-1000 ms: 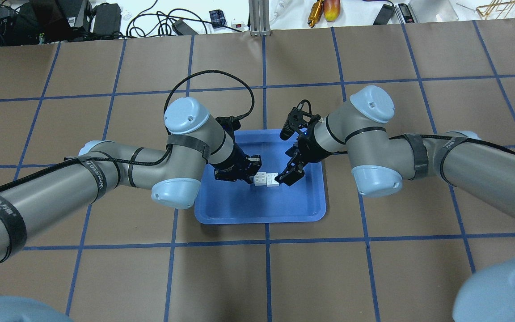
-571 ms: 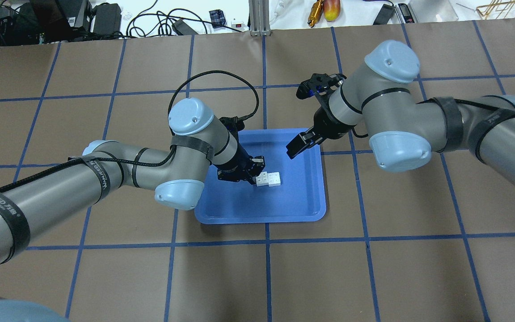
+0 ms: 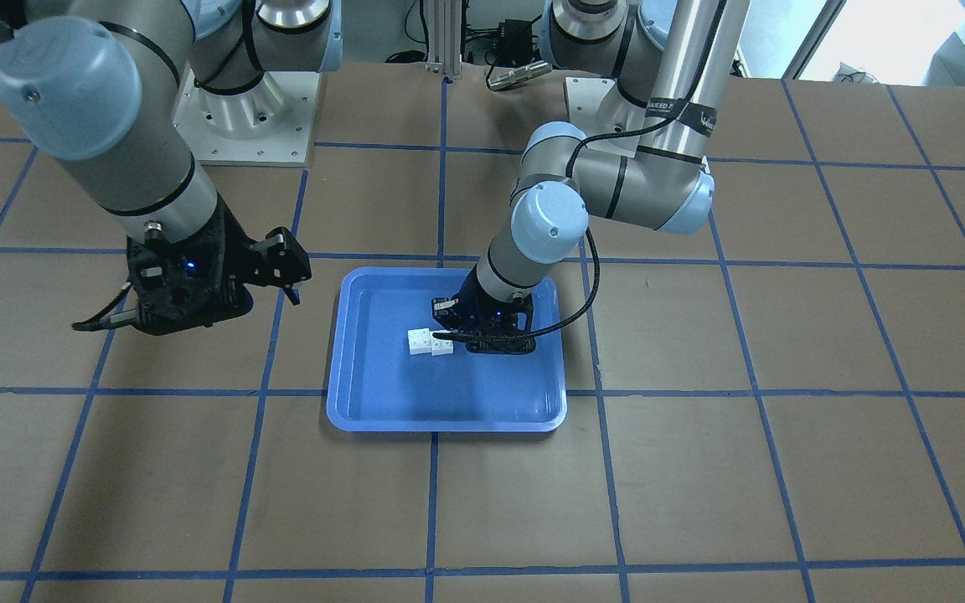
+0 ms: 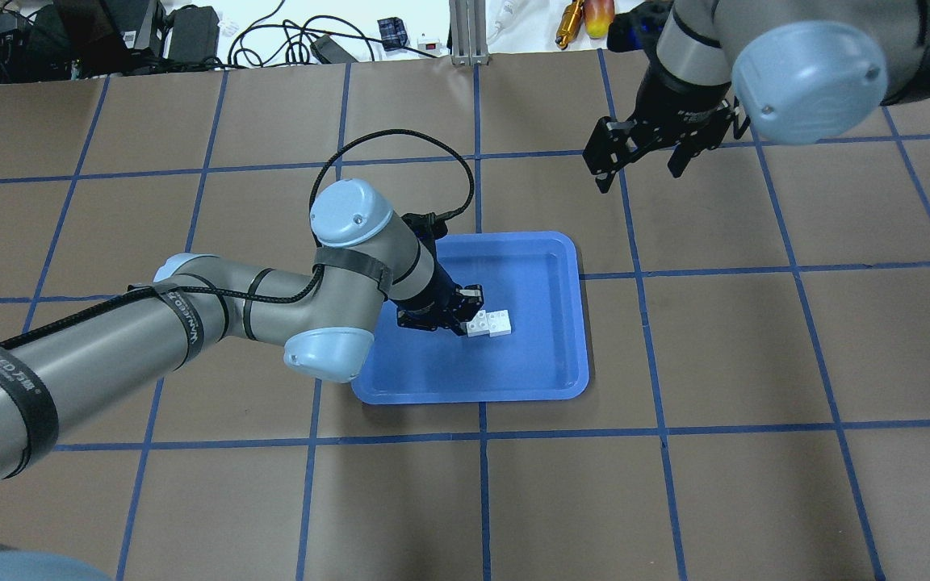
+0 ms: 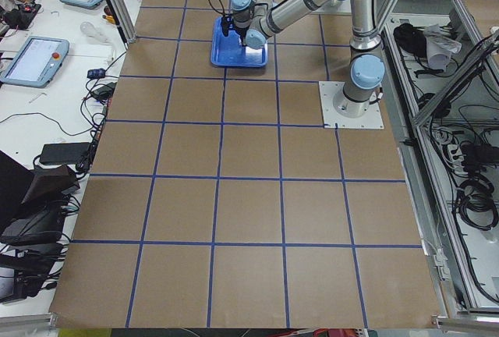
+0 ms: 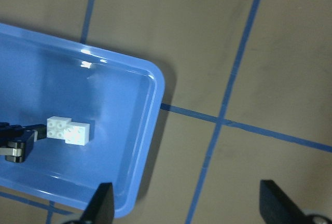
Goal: Assemble white blocks and place on blue tray
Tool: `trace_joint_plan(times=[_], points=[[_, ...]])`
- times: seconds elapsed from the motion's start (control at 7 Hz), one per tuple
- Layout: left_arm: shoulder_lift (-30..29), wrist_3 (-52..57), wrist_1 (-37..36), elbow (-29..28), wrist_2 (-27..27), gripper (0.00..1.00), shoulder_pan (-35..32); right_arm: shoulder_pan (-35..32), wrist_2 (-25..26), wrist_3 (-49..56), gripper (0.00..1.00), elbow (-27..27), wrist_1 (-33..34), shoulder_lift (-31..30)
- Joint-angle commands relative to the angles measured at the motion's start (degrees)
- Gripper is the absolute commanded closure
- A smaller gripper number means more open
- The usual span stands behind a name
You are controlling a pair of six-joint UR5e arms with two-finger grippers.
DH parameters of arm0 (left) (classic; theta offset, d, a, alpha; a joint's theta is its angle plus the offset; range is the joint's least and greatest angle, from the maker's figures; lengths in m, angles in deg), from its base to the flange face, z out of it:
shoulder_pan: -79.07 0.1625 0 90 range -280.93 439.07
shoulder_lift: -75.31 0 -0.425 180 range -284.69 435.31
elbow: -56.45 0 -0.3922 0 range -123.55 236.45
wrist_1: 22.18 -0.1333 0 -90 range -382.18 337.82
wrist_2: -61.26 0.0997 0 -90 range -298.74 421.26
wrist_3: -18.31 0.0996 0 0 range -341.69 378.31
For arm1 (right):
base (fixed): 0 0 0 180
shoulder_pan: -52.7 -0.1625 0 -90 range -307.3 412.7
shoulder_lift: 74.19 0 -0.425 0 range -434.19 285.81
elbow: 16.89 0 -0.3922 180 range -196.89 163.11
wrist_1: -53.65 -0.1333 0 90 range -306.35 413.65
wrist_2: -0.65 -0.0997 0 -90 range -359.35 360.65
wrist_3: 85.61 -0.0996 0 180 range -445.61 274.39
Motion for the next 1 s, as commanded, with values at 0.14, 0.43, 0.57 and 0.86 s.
trace_joint_plan(times=[0.14, 0.43, 0.57, 0.86], points=[[1.3, 1.1, -0.1, -0.3, 1.0, 1.0, -0.6, 0.4, 3.5, -10.2, 0.0, -4.2, -9.2, -3.4], [3.9, 3.7, 6.0, -6.3, 9.6, 1.0, 0.1, 1.2, 3.2, -16.2, 0.0, -4.0, -10.5, -3.8], [5.2, 8.2, 13.1, -10.3, 10.1, 1.0, 1.8, 1.3, 3.3, -16.7, 0.0, -4.0, -10.7, -3.9], [9.1, 15.6, 28.3, -15.9, 11.6, 1.0, 7.1, 1.3, 3.6, -22.9, 0.0, -3.9, -12.0, -4.6]])
